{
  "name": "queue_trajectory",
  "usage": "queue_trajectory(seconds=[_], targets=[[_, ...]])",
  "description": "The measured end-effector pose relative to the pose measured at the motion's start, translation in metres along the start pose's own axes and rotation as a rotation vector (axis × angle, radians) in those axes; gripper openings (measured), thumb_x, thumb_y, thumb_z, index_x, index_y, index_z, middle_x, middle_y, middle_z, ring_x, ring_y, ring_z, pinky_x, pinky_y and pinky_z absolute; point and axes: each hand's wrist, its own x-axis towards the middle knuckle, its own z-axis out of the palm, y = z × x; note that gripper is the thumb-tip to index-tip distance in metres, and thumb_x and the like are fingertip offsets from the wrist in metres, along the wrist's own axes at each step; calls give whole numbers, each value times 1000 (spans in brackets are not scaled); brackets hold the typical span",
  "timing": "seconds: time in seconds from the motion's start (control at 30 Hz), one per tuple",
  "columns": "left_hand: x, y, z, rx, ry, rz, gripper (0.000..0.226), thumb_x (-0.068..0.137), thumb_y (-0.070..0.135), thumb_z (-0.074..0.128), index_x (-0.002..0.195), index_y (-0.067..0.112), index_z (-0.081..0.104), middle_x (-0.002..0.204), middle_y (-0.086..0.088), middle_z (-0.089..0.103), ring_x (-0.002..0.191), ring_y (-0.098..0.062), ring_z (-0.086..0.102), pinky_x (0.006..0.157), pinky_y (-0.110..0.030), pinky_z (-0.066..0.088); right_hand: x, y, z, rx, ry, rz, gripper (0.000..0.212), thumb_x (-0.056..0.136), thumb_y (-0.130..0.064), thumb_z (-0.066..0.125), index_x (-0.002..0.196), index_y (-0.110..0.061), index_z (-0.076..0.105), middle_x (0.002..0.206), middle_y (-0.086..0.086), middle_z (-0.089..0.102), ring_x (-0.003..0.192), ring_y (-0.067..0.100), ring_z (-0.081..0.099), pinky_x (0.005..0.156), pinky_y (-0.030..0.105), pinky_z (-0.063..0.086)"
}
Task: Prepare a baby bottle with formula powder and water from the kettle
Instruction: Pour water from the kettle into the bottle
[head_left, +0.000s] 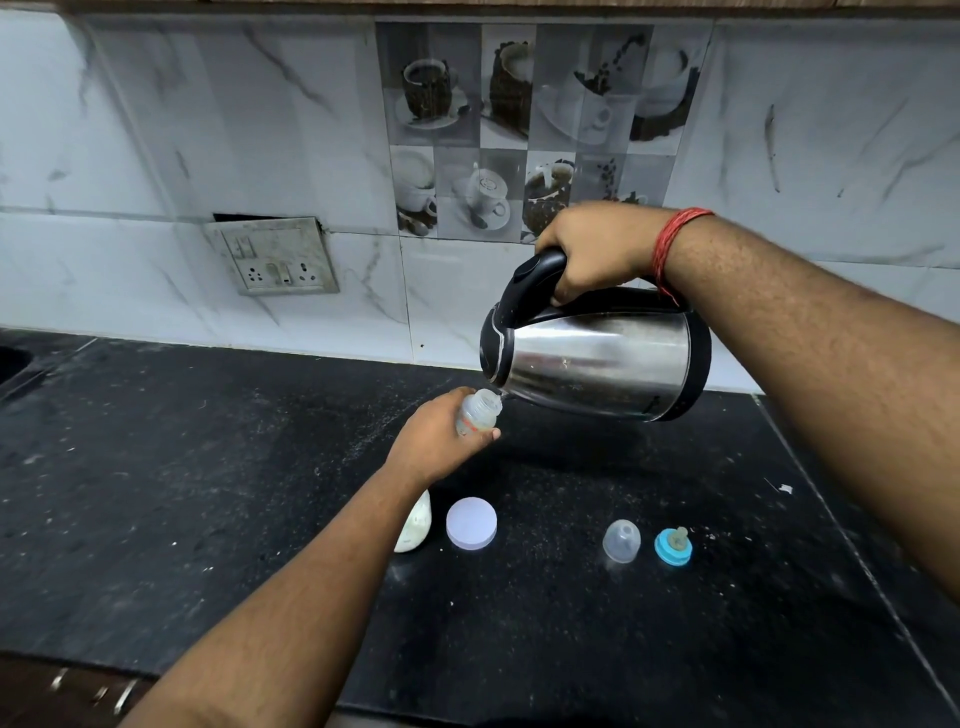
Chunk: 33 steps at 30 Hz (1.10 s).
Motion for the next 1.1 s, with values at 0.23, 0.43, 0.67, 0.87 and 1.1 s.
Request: queue_trajectory(seconds=[0.23,0.43,0.67,0.87,1.1], targets=[[4,3,2,22,4,8,61,79,58,76,132,33,59,118,10,71,106,-13,66,89,-36,54,2,1,1,-20,1,-3,16,78,-25,80,88,-27,67,76,-5,67,72,11,60,60,27,42],[7,4,3,25,-8,12,64,81,57,77,135,30,58,122,8,70,109,-15,65,93,-40,55,3,3,2,-14,-6,1,17,78,-25,79,90,-27,68,77,-5,67,73,10,60,60,26,41],[10,5,4,9,-11,19,60,82,54,78,133,29,59,120,7,70,106,-15,66,92,-40,55,4,7,2,-8,-10,7,17,79,-25,80,92,-26,69,77,-6,67,73,9,60,59,26,39],[11,5,6,-2,-27,25,56,82,53,79,129,31,59,117,9,70,103,-13,65,91,-39,56,3,9,5,-2,-15,6,20,79,-26,80,82,-32,62,75,-7,65,71,9,58,58,25,37],[15,3,9,-12,-50,21,56,81,54,78,129,32,60,116,10,70,103,-11,65,89,-36,54,3,10,8,-1,-26,9,24,79,-25,80,74,-33,57,73,-7,65,69,9,58,57,25,37]])
